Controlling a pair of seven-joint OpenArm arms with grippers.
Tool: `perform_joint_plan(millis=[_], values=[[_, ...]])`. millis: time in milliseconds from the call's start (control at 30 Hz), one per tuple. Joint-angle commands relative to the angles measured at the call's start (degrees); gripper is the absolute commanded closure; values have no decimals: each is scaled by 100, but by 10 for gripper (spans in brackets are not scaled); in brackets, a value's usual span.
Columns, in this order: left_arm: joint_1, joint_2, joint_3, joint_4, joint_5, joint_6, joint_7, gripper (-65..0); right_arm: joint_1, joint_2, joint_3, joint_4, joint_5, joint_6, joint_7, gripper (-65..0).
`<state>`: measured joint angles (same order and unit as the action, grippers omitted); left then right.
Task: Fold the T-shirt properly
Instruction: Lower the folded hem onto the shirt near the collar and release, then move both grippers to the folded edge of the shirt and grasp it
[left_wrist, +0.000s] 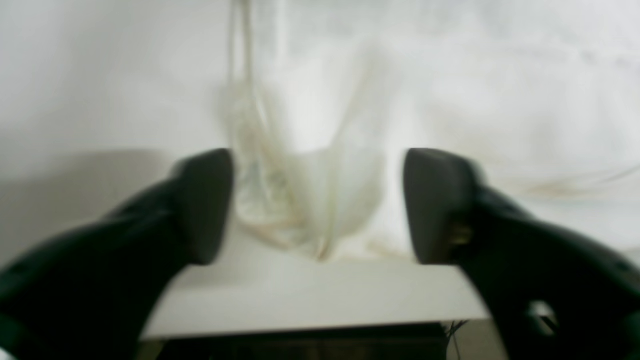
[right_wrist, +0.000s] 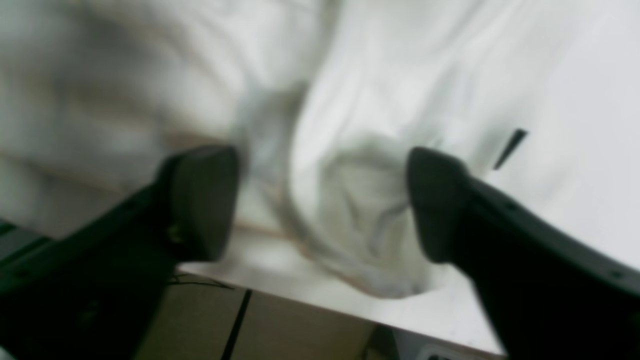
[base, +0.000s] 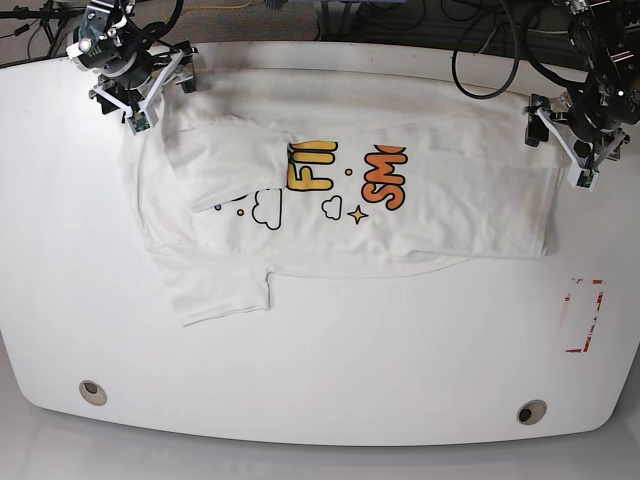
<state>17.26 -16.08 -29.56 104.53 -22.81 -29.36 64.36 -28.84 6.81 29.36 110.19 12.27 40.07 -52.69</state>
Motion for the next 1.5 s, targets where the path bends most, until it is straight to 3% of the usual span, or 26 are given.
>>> perform_joint_plan(millis=[0, 200, 400, 500, 600, 767, 967, 1200, 1333, 1467], values=[[-51, -102, -20, 154, -62, -4, 39, -525, 14, 44, 4, 440, 113, -7, 130, -650], [-403, -76, -46, 786, -62, -48, 689, -525, 198, -149, 4, 616, 122, -7, 148, -634], [-640, -58, -90, 1059, -71, -646, 1050, -524, 488, -175, 4, 607, 122, -7, 148, -585], [-631, 38, -248, 1050, -27, -813, 1041, -524, 647, -184, -5, 590, 122, -7, 148, -536], [-622, 276, -398, 1024, -9, -804, 1032, -524, 822, -193, -5, 493, 87, -7, 148, -461], [-605, 346, -450, 892, -1, -804, 865, -524, 1227, -167, -5, 132, 61, -7, 157, -382], [-701, 337, -433, 866, 79, -804, 215, -524, 1825, 27, 22, -439, 61, -7, 157, -447], [-1598, 355, -415, 725, 597, -804, 74, -524, 2827, 449, 39, -1441, 61, -7, 165, -582], [-2108, 372, -424, 505, 966, -804, 74, -524, 3425, 563, 39, -2118, 61, -7, 174, -590], [-2530, 372, -424, 294, 1239, -804, 74, -524, 3979, 704, 31, -2883, 52, -7, 579, -582]])
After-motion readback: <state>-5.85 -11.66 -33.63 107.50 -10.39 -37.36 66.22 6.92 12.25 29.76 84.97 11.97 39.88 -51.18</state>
